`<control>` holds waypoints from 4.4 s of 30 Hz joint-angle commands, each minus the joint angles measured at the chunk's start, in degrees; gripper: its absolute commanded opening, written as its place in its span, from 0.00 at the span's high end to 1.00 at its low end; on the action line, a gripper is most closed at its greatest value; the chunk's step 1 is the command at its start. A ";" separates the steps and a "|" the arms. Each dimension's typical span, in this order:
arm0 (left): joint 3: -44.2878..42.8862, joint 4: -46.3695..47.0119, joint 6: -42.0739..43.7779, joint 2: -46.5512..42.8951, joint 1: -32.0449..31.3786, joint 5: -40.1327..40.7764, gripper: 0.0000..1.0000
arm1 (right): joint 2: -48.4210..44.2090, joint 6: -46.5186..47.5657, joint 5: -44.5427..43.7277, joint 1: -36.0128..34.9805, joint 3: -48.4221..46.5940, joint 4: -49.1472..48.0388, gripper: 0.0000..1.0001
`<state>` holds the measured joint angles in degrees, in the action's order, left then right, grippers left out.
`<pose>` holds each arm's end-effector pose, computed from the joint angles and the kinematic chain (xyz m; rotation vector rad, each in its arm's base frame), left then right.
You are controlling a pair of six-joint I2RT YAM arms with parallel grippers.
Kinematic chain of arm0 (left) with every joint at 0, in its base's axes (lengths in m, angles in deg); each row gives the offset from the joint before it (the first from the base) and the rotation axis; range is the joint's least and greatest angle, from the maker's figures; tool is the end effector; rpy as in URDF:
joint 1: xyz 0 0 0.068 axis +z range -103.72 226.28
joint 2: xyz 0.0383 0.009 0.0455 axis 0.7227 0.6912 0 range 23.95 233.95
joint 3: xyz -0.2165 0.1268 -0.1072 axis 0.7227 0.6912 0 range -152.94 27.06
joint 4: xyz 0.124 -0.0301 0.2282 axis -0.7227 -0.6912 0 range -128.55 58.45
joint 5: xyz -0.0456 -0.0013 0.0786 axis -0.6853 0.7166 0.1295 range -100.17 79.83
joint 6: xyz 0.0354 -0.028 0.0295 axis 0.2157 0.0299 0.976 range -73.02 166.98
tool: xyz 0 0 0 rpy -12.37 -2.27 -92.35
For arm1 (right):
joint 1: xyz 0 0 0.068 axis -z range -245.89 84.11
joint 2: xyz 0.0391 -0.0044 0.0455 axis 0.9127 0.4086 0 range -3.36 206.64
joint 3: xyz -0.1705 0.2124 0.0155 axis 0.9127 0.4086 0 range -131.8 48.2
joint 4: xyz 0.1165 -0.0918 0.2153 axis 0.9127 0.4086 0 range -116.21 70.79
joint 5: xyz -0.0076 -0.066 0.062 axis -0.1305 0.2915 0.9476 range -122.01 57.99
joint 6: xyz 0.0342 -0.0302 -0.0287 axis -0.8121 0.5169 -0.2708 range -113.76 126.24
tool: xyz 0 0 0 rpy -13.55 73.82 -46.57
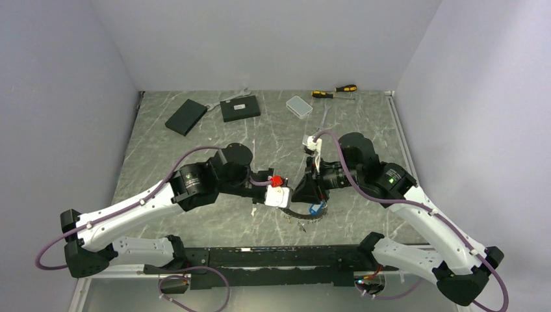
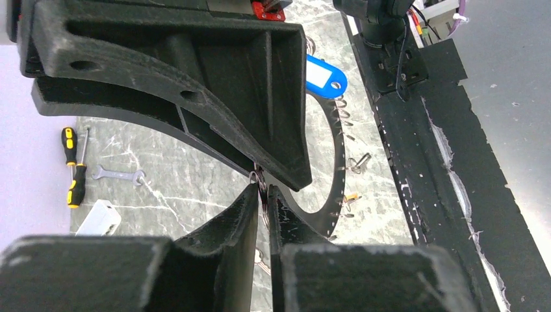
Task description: Put the keys on the keyring
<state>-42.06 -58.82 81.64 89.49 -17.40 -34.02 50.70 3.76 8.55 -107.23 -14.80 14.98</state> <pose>0.0975 -0.2295 0.3862 1.6964 1.1007 -0.7374 0.1222 0.1384 0.3707 -1.1404 1.9018 1.1919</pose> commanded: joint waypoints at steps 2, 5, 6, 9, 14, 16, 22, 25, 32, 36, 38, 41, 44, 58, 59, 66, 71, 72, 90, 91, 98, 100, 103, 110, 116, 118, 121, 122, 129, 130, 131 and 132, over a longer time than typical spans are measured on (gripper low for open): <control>-2.99 1.83 -1.73 0.62 0.05 0.52 0.91 | -0.10 0.61 0.86 -0.14 -2.21 -2.25 1.00; -3.25 1.52 -1.99 0.82 -0.01 0.50 1.00 | -0.02 0.93 0.34 -0.14 -2.06 -2.00 1.00; -3.24 1.57 -2.08 0.83 0.04 0.48 1.00 | -0.08 1.06 0.17 -0.14 -1.90 -1.99 1.00; -2.82 2.32 -2.68 0.37 0.05 0.94 1.00 | -0.41 1.37 -0.46 -0.14 -1.36 -2.37 1.00; -1.92 4.53 -4.35 -0.99 0.05 2.17 1.00 | -1.76 1.95 -3.09 -0.13 -0.54 -4.05 1.00; -1.02 6.11 -5.30 -1.99 0.04 2.32 1.00 | -2.33 1.95 -3.64 -0.10 -0.22 -4.76 0.96; 0.58 9.35 -7.32 -4.90 0.46 1.35 1.00 | -3.30 1.95 -3.44 -0.10 -0.45 -4.90 0.70; 1.70 11.15 -8.19 -6.39 1.10 0.19 1.00 | -4.13 1.95 -3.38 -0.14 -0.45 -5.05 0.68; 5.19 16.23 -10.85 -10.30 4.52 -5.32 1.00 | -6.40 1.35 -2.89 -0.14 -0.04 -7.26 0.68; 10.04 24.40 -12.72 -13.76 6.13 -9.83 1.00 | -6.63 0.27 -1.71 -0.14 -0.25 -8.97 0.63; 12.55 29.12 -14.15 -15.21 6.81 -11.29 1.00 | -6.19 -0.30 -1.54 -0.14 -0.63 -9.71 0.62; 13.29 30.06 -14.44 -15.34 7.07 -12.31 1.00 | -5.52 -0.84 -1.55 -0.14 -1.78 -10.37 0.54; 13.40 30.48 -14.51 -15.00 7.08 -12.45 1.00 | -4.99 -1.41 -1.64 -0.14 -3.25 -11.26 0.52; 15.08 35.92 -17.15 -13.60 7.05 -12.44 1.00 | -6.02 -2.70 1.61 -0.14 -1.78 -19.58 0.59; 15.10 36.09 -17.25 -13.53 7.05 -12.38 1.00 | -6.18 -2.74 1.82 -0.14 -1.25 -20.39 0.67; 15.07 36.79 -17.64 -13.35 7.03 -12.16 1.00 | -6.24 -2.71 2.87 -0.14 0.45 -22.30 0.83; 15.16 37.98 -18.53 -12.83 7.08 -11.86 1.00 | -6.69 -3.06 2.98 -0.14 1.03 -22.91 0.80; 15.08 38.17 -18.69 -12.73 7.08 -11.73 1.00 | -6.65 -3.30 2.80 -0.14 1.12 -22.86 0.78; 15.26 37.68 -19.71 -12.53 7.07 -9.36 1.00 | -9.80 -4.42 2.98 -0.13 3.88 -27.83 1.00; 15.24 37.42 -19.75 -12.62 7.08 -9.32 1.00 | -10.30 -4.15 2.88 -0.18 4.00 -28.08 1.00; 15.31 38.70 -20.91 -12.11 7.08 -9.64 1.00 | -10.47 -3.24 2.85 -0.23 3.94 -27.42 1.00; 14.98 38.51 -20.96 -11.66 7.08 -9.98 1.00 | -10.42 -3.63 2.43 -0.22 4.29 -27.99 1.00; 14.59 38.08 -20.69 -11.31 7.08 -9.83 1.00 | -10.38 -4.37 -1.98 -0.23 3.97 -27.02 1.00; 13.98 37.70 -19.98 -11.12 7.07 -9.60 1.00 | -6.87 -3.56 -2.55 -0.15 0.77 -19.86 0.34; 14.36 38.20 -20.06 -11.18 7.08 -9.63 1.00 | -5.83 -2.73 -3.60 -0.14 0.21 -17.33 0.10; 14.45 38.33 -20.02 -11.22 7.08 -9.63 1.00 | -6.13 -2.16 -3.73 -0.14 0.56 -17.37 0.12; 14.45 38.54 -20.06 -11.22 7.08 -9.63 1.00 | -6.56 -0.96 -3.45 -0.14 1.09 -17.86 0.28; 14.51 38.59 -20.06 -11.16 7.08 -9.63 1.00 | -6.72 -0.87 -3.08 -0.14 1.24 -18.30 0.37; 14.78 38.95 -20.36 -10.88 7.08 -9.41 1.00 | -7.90 -1.10 -1.27 -0.14 1.99 -21.74 0.97; 14.88 39.09 -20.41 -10.87 7.08 -9.43 1.00 | -8.12 -1.17 -1.08 -0.14 2.07 -22.10 1.00; 14.96 39.05 -20.42 -10.87 7.08 -9.32 1.00 | -8.27 -1.09 -0.54 -0.14 2.32 -22.47 1.00; 15.04 39.15 -20.49 -10.87 7.06 -9.22 1.00 | -8.46 -1.00 0.06 -0.14 2.50 -22.61 1.00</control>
<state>-25.89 -22.58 62.25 78.98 -10.17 -42.81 43.75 2.23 7.48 -107.56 -11.96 -2.60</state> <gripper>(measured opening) 0.014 0.054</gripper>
